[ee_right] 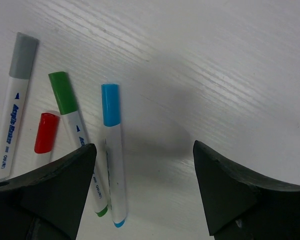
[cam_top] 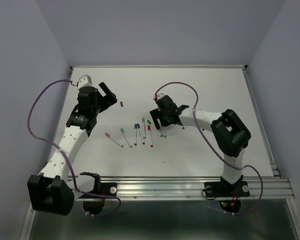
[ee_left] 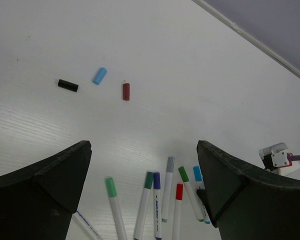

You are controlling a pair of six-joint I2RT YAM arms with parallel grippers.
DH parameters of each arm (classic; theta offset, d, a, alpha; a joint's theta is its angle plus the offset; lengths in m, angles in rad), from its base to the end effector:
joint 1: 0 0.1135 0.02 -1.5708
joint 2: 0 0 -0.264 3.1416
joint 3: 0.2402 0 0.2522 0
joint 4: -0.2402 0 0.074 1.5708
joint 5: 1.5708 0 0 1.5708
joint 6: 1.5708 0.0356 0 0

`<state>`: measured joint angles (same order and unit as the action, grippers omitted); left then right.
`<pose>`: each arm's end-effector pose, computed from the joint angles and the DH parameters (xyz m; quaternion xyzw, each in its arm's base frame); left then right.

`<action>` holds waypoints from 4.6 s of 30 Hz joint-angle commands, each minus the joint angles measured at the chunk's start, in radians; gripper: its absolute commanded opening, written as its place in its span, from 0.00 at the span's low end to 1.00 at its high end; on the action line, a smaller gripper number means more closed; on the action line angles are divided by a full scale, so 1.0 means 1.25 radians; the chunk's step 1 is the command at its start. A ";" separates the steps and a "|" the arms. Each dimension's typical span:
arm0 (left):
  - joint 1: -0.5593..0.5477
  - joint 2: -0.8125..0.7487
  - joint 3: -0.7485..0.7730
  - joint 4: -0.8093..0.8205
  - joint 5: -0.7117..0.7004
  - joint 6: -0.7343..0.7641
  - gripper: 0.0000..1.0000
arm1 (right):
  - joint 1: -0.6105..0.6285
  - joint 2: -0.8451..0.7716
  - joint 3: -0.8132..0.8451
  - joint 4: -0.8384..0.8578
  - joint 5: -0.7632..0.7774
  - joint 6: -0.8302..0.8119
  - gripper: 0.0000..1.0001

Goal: Open the pen caps

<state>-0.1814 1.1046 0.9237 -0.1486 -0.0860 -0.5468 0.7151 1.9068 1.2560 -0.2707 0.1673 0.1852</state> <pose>0.2530 -0.0433 0.3289 -0.1722 0.7947 -0.1742 0.5554 0.3091 0.2606 0.1752 -0.2216 0.9185 0.0670 0.3207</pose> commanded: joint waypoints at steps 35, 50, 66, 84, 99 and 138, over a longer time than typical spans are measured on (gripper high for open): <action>-0.041 0.046 -0.068 0.223 0.349 -0.046 0.99 | 0.030 -0.189 -0.054 0.040 -0.068 0.054 0.01; -0.203 0.145 -0.015 0.318 0.358 -0.116 0.97 | 0.030 -0.358 -0.152 0.207 -0.312 0.095 0.01; -0.234 0.174 0.003 0.337 0.361 -0.136 0.40 | 0.030 -0.383 -0.157 0.273 -0.314 0.108 0.01; -0.213 0.227 0.120 0.280 0.158 -0.103 0.00 | 0.067 -0.372 -0.282 0.219 -0.670 0.043 0.01; -0.055 0.282 0.183 0.322 0.243 -0.129 0.00 | 0.099 -0.485 -0.466 0.305 -0.617 0.186 0.01; -0.180 0.145 0.007 0.352 0.317 -0.161 0.00 | 0.054 -0.292 -0.071 0.280 -0.329 0.021 0.01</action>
<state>-0.4038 1.2953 0.9096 0.2638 0.3462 -0.7677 0.7837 1.5475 1.1709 0.0364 -0.1677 0.2066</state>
